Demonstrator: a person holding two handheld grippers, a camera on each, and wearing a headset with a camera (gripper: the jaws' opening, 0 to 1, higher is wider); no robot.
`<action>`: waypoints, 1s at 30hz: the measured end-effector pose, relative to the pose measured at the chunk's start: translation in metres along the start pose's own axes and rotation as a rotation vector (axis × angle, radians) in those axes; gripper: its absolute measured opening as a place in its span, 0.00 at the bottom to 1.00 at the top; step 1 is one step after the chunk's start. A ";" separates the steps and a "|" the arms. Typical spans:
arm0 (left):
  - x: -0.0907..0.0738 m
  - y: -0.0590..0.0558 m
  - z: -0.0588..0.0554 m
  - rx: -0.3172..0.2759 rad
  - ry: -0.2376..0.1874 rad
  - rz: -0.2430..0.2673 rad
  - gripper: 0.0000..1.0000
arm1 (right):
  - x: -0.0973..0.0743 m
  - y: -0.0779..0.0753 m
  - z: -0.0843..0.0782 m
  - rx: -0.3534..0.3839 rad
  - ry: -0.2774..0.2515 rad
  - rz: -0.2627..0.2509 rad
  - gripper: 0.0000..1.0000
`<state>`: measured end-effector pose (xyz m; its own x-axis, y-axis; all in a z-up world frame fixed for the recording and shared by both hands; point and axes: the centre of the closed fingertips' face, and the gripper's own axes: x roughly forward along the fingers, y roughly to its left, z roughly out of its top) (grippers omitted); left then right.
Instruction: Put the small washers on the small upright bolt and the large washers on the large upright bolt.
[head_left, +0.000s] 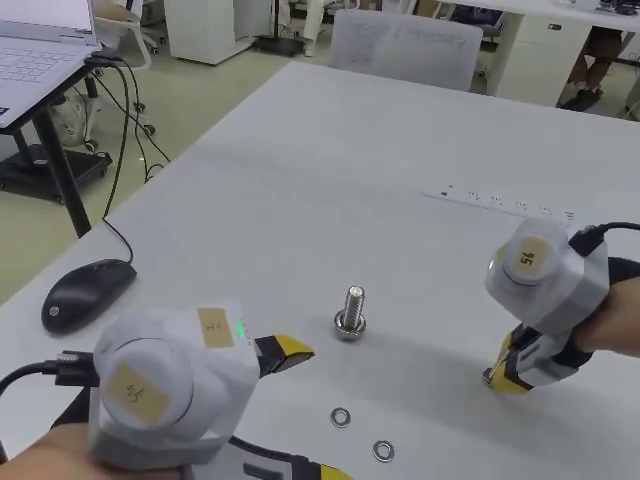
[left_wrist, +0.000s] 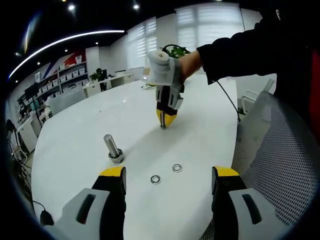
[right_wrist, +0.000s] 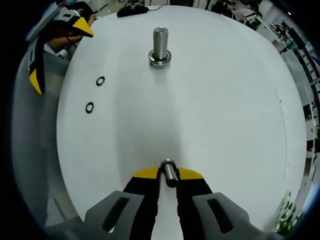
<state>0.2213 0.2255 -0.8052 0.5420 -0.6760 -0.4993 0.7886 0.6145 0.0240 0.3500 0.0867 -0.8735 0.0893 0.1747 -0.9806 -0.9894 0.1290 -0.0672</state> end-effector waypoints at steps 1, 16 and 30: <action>0.000 0.000 0.000 0.001 0.001 0.000 0.69 | 0.000 0.000 0.000 -0.001 0.000 0.000 0.13; 0.000 -0.001 0.001 0.004 0.001 0.000 0.69 | -0.007 -0.001 -0.004 0.006 -0.005 -0.015 0.19; -0.001 -0.002 0.002 0.008 -0.006 -0.005 0.69 | -0.022 0.005 -0.019 0.034 -0.013 -0.040 0.22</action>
<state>0.2197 0.2241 -0.8032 0.5400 -0.6813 -0.4942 0.7932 0.6083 0.0283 0.3405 0.0652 -0.8557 0.1305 0.1815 -0.9747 -0.9806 0.1688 -0.0998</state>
